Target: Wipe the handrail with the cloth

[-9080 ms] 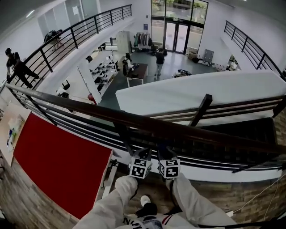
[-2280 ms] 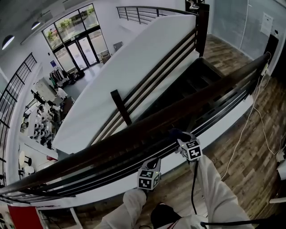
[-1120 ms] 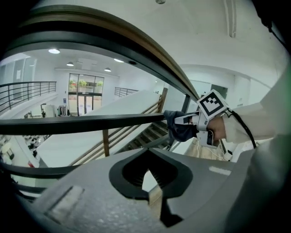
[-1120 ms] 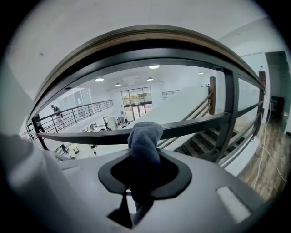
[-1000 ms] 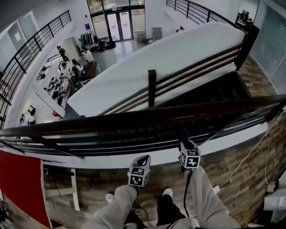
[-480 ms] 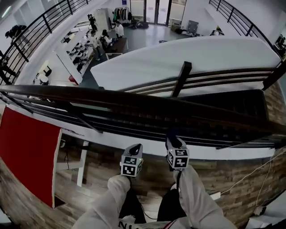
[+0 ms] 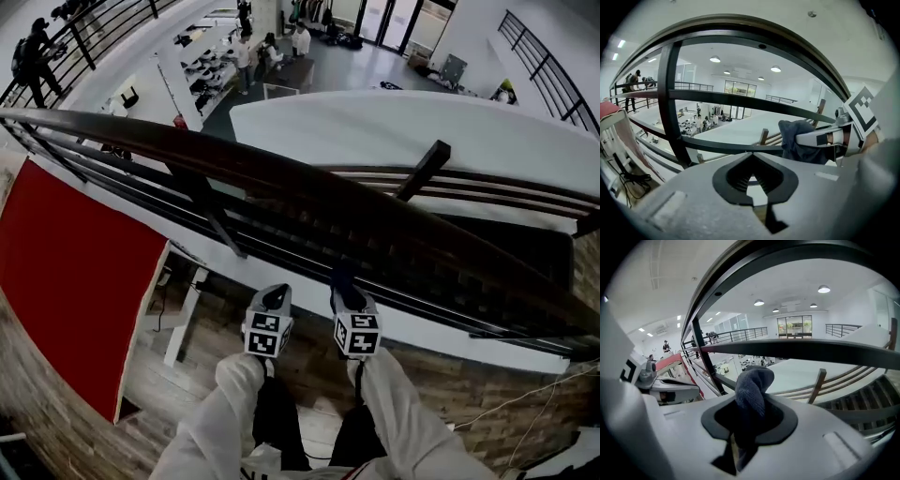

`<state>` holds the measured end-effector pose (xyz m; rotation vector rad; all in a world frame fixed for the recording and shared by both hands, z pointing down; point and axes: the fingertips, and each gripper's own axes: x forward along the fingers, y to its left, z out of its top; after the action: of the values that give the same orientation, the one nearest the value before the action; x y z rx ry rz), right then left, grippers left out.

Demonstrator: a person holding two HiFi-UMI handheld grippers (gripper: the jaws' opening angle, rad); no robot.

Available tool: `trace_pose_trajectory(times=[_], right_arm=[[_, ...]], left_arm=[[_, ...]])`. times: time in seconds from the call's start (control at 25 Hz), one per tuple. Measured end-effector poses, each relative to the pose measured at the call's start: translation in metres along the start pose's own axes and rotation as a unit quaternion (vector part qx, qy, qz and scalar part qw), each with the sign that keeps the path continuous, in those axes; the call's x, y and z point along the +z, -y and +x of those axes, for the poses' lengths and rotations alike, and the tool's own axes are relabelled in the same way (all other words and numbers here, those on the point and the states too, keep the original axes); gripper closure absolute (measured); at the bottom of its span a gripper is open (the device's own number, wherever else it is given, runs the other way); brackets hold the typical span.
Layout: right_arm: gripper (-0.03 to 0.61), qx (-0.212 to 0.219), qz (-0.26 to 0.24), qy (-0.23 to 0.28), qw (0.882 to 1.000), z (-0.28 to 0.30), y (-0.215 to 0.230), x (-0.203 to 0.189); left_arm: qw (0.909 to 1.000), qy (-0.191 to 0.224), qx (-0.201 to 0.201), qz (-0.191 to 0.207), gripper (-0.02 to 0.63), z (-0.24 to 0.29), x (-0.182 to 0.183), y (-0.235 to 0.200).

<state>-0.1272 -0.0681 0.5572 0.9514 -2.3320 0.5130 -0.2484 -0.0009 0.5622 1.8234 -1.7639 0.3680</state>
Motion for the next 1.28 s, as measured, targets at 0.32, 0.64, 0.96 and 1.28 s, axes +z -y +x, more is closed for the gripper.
trace_pose_trajectory(times=[0.32, 0.64, 0.96, 1.28], right_arm=[[0.495, 0.055, 0.002, -0.011, 0.998, 0.083, -0.109, 0.006], [0.495, 0.082, 0.016, 0.001, 0.996, 0.166, -0.191, 0.02], [0.497, 0.116, 0.005, 0.025, 0.993, 0.222, -0.235, 0.057], [0.495, 0.117, 0.01, 0.009, 0.993, 0.241, -0.239, 0.052]], left_arm=[[0.9995, 0.011, 0.028, -0.007, 0.612, -0.003, -0.013, -0.107], [0.9993, 0.003, 0.037, -0.005, 0.611, 0.016, -0.029, -0.197], [0.998, 0.034, 0.051, -0.015, 0.611, 0.036, -0.009, -0.242], [0.9979, 0.041, 0.049, -0.011, 0.611, 0.038, -0.01, -0.243]])
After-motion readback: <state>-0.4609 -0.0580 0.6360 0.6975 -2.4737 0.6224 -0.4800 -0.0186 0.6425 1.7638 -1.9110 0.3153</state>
